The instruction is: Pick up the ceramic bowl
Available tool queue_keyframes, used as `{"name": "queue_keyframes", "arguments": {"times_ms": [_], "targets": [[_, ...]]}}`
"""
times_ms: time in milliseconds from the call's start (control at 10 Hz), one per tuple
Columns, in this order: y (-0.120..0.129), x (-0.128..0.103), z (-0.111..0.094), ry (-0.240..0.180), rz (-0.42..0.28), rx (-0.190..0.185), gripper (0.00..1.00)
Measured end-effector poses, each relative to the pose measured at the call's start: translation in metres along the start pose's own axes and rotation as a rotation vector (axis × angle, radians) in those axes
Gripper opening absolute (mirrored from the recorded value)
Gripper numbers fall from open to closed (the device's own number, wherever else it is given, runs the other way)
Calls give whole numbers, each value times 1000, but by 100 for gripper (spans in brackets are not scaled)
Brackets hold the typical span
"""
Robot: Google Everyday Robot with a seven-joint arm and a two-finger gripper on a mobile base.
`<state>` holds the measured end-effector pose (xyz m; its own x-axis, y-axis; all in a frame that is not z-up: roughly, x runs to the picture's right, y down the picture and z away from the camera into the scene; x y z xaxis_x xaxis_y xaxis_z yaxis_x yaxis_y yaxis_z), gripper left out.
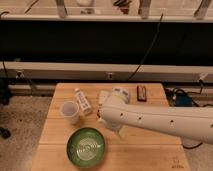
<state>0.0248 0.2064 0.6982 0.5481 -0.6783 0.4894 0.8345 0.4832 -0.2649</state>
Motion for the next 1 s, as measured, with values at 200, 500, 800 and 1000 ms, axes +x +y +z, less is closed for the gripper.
{"name": "queue_keyframes", "arguments": {"times_ms": [200,500,800,1000], "targets": [[1,-6,5,-7,-10,3,80],[3,-16,18,-17,-43,-4,80],[5,-19,26,-28,-49,-3,80],[6,-22,32,-30,-51,-3,80]]}}
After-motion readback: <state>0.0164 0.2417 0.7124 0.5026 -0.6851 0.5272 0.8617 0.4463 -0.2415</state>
